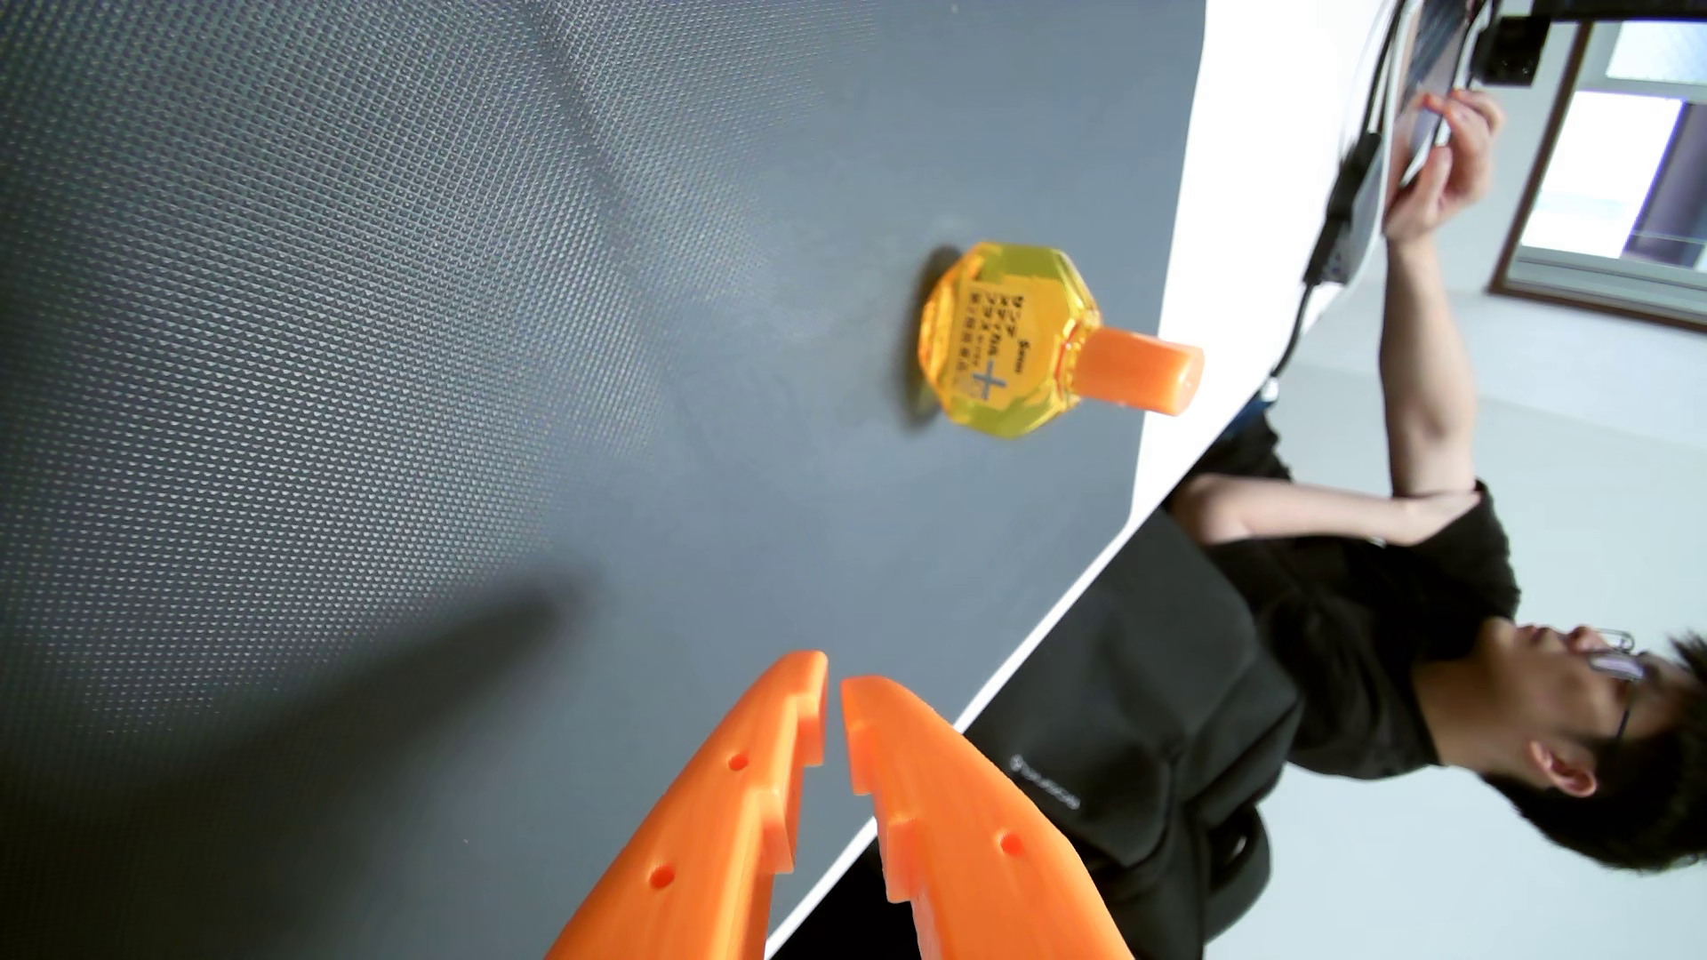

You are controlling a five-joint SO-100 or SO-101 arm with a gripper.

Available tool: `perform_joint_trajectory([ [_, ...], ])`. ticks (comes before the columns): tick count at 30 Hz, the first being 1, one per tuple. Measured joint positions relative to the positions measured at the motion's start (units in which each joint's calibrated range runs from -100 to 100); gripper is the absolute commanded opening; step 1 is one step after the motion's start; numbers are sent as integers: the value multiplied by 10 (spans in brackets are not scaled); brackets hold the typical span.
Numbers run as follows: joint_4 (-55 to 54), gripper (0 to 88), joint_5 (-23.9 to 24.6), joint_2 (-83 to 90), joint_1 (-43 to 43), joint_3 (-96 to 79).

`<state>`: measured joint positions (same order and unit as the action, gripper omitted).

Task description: Grab the eyedrops

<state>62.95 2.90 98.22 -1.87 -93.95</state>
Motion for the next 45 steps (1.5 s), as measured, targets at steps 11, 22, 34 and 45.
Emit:
perform_joint_trajectory([
  [11, 0, 9, 0, 0, 0, 0],
  [22, 0, 10, 0, 0, 39, 0],
  [34, 7, 43, -28, -2, 19, 52],
  [45, 7, 78, -49, -217, 14, 223],
])
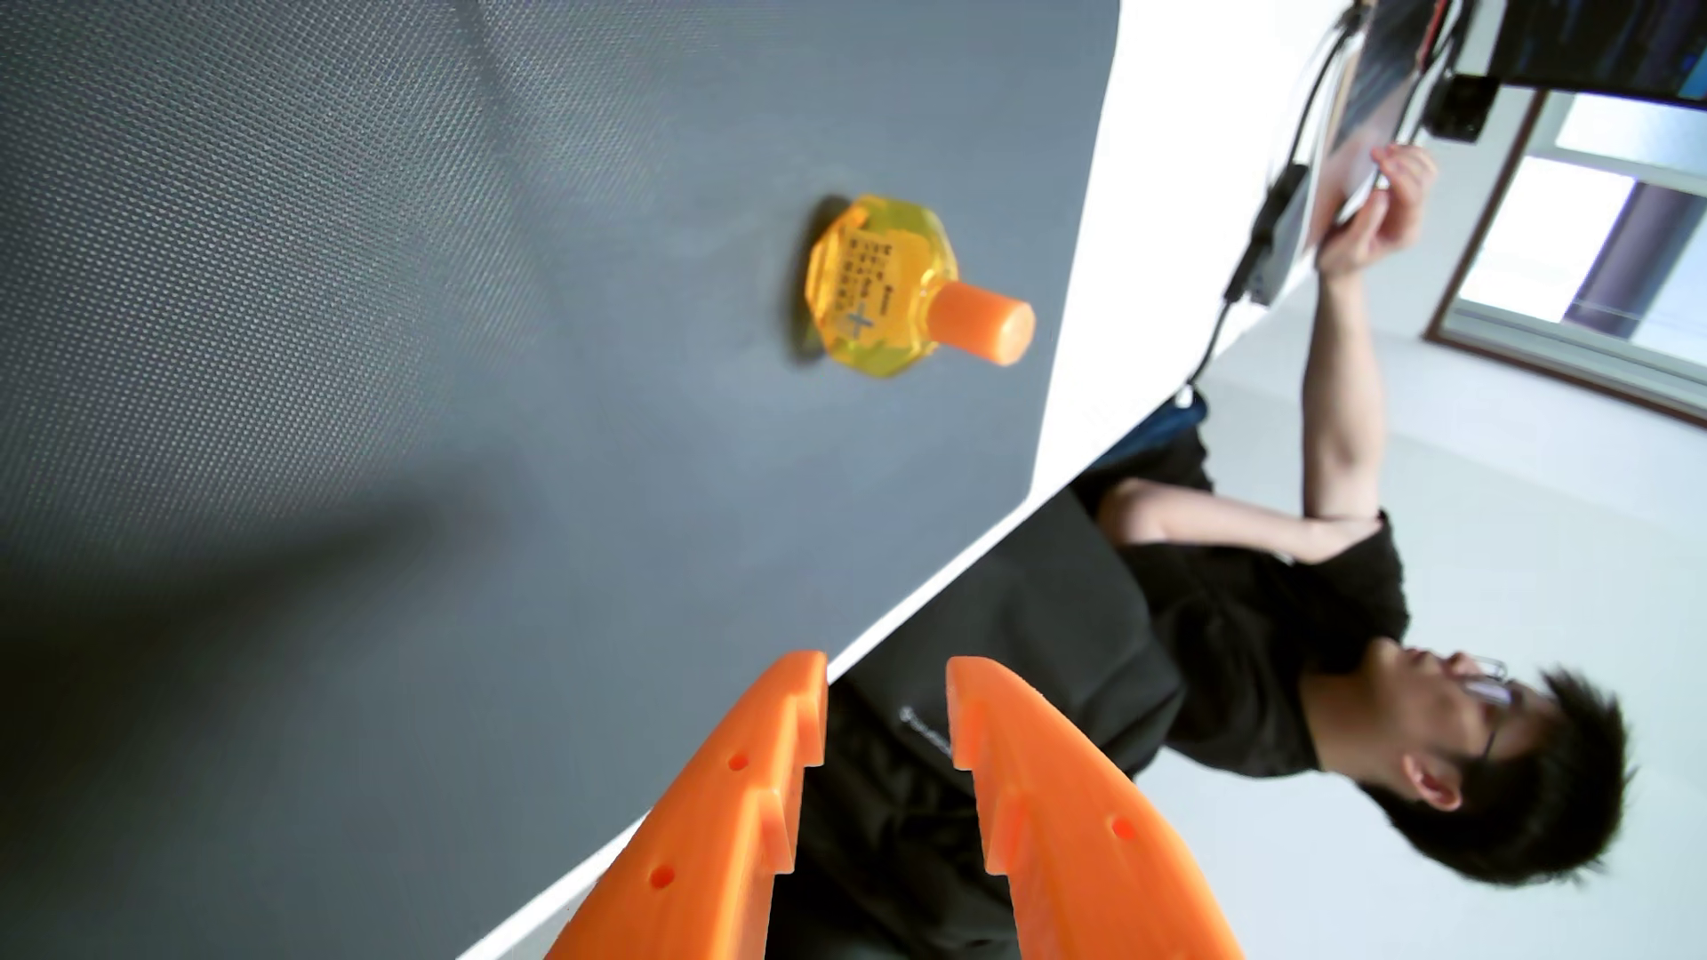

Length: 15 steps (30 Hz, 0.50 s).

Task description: Grab the eyedrops

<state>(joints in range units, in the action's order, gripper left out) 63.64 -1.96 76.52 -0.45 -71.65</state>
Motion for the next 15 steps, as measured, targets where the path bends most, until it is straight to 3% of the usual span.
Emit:
perform_joint_trajectory([
  [7, 0, 82, 6, -278, 0, 207],
  [15, 2, 84, 55, -508, -1, 359],
])
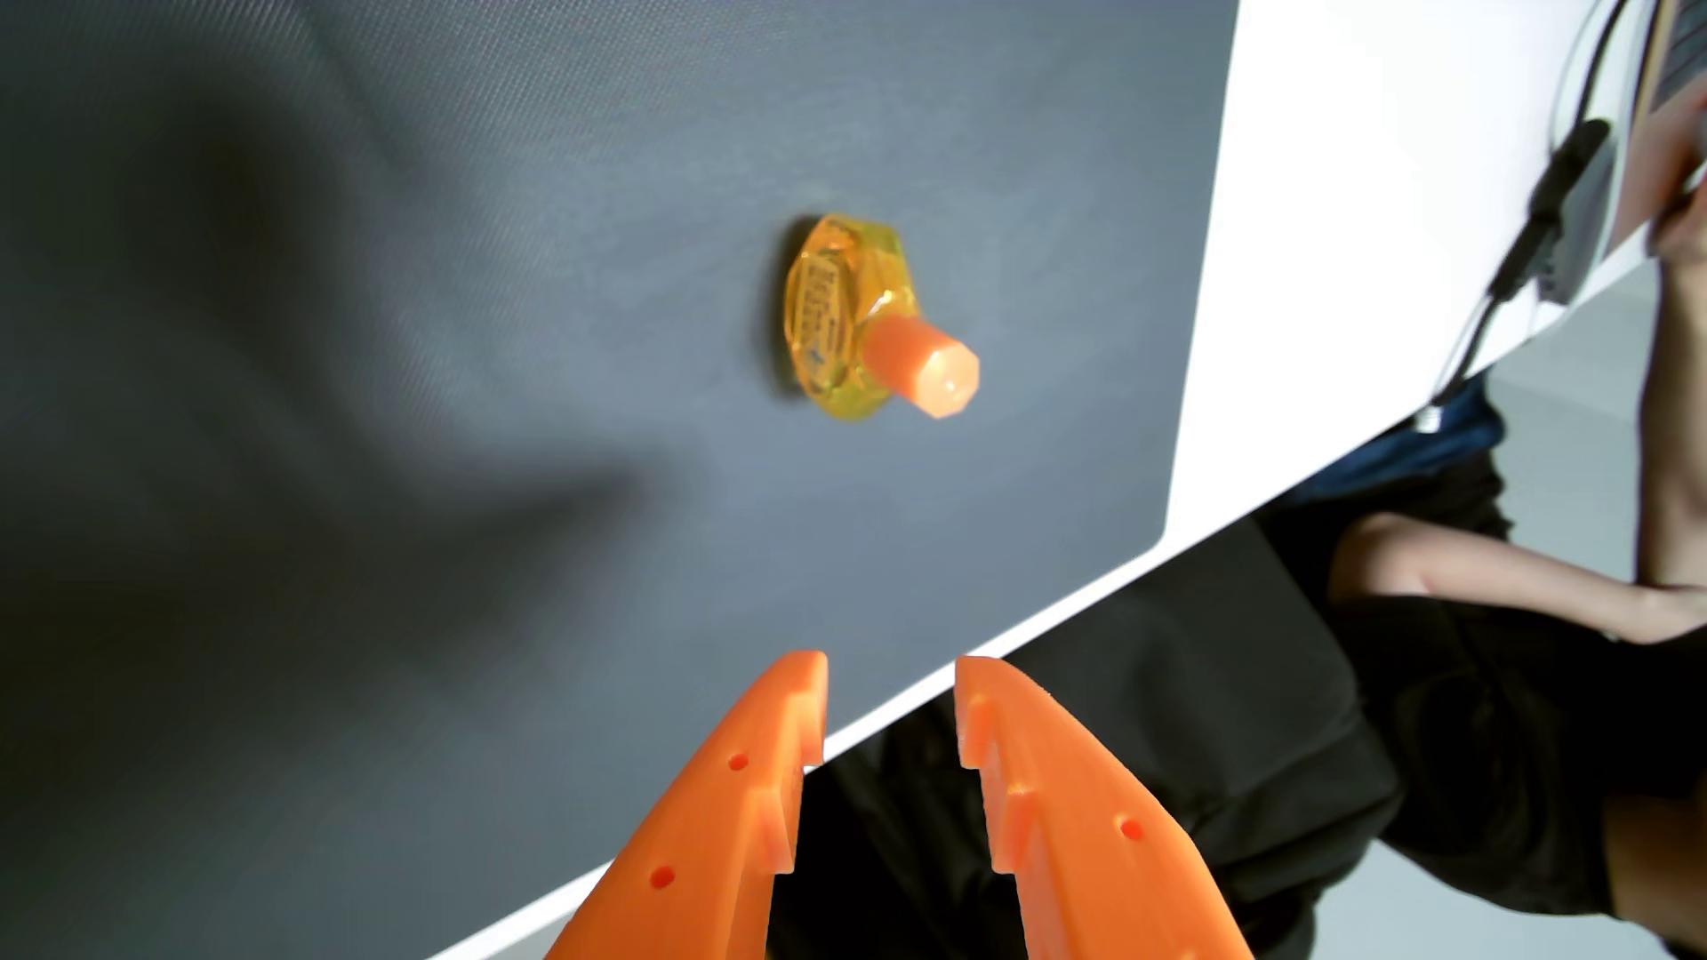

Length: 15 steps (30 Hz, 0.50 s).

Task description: Grab the eyedrops

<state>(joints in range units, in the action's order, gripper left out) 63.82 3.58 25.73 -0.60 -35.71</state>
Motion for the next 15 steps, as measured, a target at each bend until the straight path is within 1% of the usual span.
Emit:
perform_joint_trajectory([
  [3, 0, 99, 14, -41, -11, 31],
  [7, -1, 169, 26, -81, -19, 63],
  [15, -1, 180, 37, -160, -25, 116],
])
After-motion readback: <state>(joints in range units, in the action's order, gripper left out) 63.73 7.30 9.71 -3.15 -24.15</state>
